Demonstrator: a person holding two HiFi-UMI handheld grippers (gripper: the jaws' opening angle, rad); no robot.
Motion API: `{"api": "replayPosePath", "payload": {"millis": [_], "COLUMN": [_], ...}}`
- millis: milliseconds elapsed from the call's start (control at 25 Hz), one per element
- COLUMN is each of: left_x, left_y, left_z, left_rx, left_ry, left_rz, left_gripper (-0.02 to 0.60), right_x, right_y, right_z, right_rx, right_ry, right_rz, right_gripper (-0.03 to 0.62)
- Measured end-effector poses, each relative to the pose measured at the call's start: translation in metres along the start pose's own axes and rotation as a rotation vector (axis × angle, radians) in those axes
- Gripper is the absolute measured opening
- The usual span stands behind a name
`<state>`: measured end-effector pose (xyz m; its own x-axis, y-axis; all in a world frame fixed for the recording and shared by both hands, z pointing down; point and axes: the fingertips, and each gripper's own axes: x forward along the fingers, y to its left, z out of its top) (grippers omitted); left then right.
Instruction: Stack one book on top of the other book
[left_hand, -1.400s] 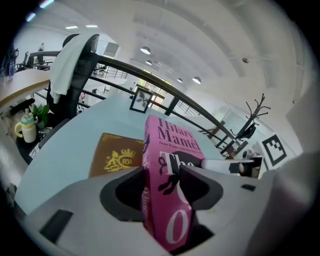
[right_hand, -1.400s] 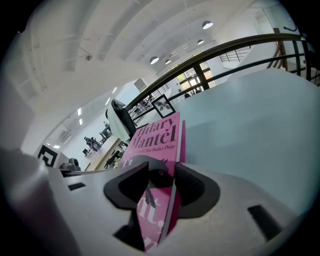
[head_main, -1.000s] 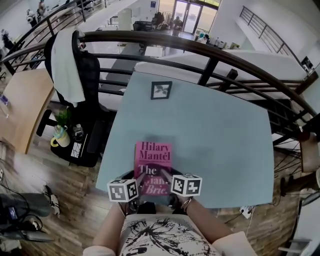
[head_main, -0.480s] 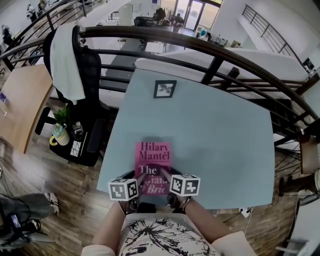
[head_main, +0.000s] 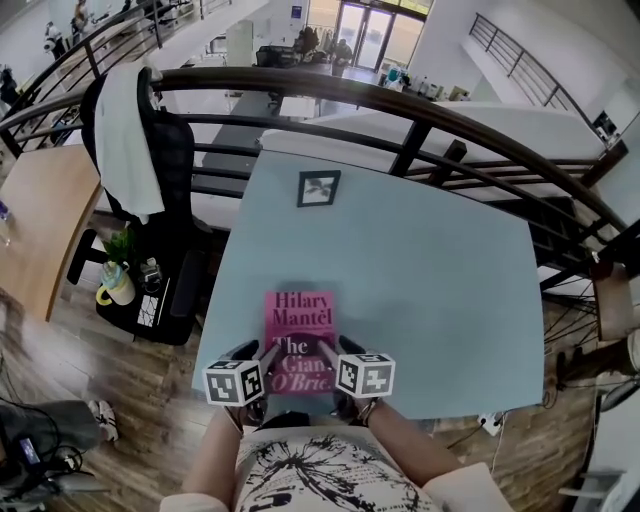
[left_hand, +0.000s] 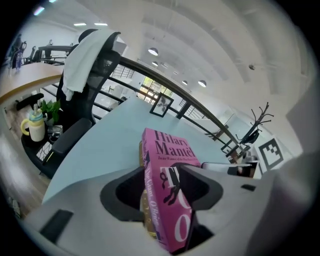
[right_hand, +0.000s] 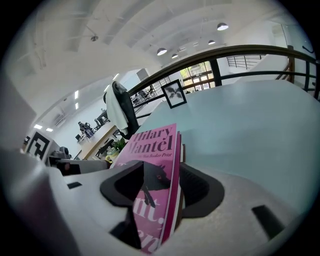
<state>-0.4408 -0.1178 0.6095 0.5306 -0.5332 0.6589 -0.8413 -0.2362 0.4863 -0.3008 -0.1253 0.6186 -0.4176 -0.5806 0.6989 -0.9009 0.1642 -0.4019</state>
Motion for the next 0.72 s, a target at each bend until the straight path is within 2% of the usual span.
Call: {"api": "replayPosePath", "payload": {"millis": [120, 240, 400, 600, 720], "left_x": [-0.016, -0.040, -0.073, -0.116, -0.141], "left_y": [-0.009, -0.027, -0.054, -0.082, -0.097], "left_z": [0.019, 0.048, 0.089, 0.131, 0.151], "left_rx": [0.107, 0.235, 0.330, 0.403, 0.460], "left_ry": [-0.067, -0.183, -0.346, -0.555, -0.659], "left_rz": [0.013, 0.010, -0.022, -0.072, -0.087], "left_gripper": [0.181, 0.075, 0.029, 0.017, 0.015], "right_x": [-0.017, -0.047, -0.085, -0.124, -0.150], "right_y": [0.007, 0.018, 0.035, 0.053, 0.068], "right_z": [0.020, 0.057, 0.103, 0.137, 0.155], "right_rx": [-0.033, -0.124, -0.260, -0.357, -0.431], "right_ry": [-0.073, -0.226, -0.416, -0.571, -0.676], "right_rz": [-0.009, -0.032, -0.066, -0.060, -0.026], "right_gripper": [0.182, 0.093, 0.004, -0.008, -0.008]}}
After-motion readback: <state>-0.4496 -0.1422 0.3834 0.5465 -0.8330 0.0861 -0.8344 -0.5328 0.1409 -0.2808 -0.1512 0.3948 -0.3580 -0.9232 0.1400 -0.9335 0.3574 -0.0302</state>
